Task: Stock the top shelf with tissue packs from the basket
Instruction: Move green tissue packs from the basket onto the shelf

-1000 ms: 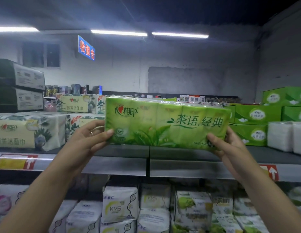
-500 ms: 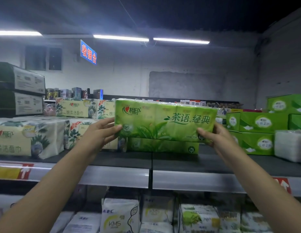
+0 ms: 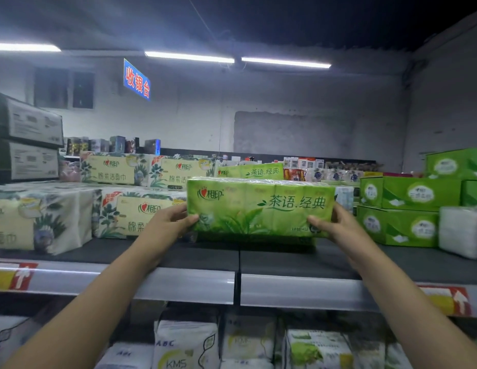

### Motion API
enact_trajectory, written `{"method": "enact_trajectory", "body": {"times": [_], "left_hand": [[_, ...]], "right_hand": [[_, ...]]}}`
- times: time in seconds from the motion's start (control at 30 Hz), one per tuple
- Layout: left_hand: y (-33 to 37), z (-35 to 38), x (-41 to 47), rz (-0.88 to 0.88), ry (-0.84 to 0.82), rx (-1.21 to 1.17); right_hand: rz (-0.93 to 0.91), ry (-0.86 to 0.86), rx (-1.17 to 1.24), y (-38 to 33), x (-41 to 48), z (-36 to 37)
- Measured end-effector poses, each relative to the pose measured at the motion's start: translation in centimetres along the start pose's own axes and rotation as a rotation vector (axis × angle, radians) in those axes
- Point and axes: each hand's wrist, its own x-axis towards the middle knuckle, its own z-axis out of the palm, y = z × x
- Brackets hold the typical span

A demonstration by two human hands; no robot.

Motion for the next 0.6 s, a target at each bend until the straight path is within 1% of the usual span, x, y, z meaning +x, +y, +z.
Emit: {"method": "enact_trajectory", "body": {"times": [0.07,0.13,0.2,0.27,0.33,0.43,0.53,0.6], "left_hand": [[-0.2,0.0,0.2,0.003,-0.013,0.101],[-0.4,0.0,0.4,-0.001,-0.023,0.145],[-0.4,0.1,0.5,-0.004,-0.011,0.180],[-0.7,0.2,0.8,-0.014,0.014,0.267],[-1.0,0.2,1.1,-0.042,0.023,0.386],[-1.2,0.2,1.2,-0.087,-0.001,0.434],[-1.0,0.6,1.3,-0.056,0.026,0.545],[-0.9,0.8,1.3,-0.047,0.060,0.569]], "right_hand": [[0.022,-0.028,0.005,0.2,0.1,-0.1],[0.062,-0.027,-0.016,0.5,0.2,-0.2],[0.097,-0.022,-0.029,1.0,0.5,-0.2],[0.123,-0.022,-0.049,1.3,0.7,-0.1],[0.161,-0.047,-0.085,1.4,0.8,-0.1],[0.229,-0.065,-0.101,1.8,0.9,-0.3],[0.251,-0.071,-0.087,2.5,1.1,-0.5],[0.247,-0.078,-0.061,2.3,1.1,-0.4]]}}
